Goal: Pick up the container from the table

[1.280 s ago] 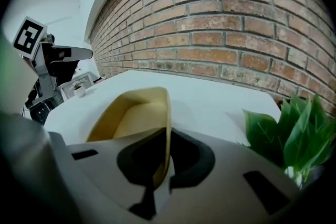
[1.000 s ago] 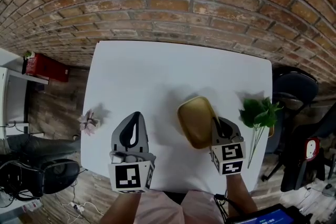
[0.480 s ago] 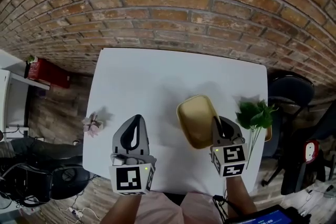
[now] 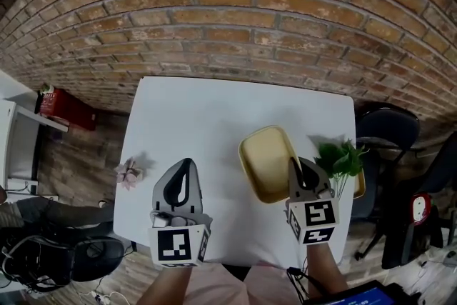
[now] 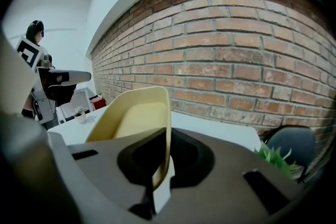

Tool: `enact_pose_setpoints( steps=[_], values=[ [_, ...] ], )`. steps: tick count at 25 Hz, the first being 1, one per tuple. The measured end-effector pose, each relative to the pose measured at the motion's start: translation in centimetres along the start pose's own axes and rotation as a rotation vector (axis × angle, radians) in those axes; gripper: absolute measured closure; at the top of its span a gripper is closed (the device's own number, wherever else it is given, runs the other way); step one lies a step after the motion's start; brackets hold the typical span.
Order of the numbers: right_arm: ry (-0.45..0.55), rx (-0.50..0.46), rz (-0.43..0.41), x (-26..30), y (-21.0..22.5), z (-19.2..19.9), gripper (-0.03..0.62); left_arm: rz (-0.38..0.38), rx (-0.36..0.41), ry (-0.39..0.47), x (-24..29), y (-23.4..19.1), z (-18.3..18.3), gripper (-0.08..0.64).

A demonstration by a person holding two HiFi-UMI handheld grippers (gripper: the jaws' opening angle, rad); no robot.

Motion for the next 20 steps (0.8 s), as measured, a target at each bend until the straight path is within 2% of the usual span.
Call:
enact_pose_setpoints(
  steps=[20],
  values=[
    [0.199, -0.044, -0.002, -5.8, -1.1, -6.1, 0.588, -0.046, 0.011, 0.173, -3.7, -0.5, -6.2, 0.551]
  ],
)
Point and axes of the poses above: the fingertips, and each gripper's own axes: x forward along the fingers, y to its right, z out of its underside, the point moved 8 cm from there along -x, backward along the fingers, and after that the axes turned 9 degrees about x, right-handed, at the moved point
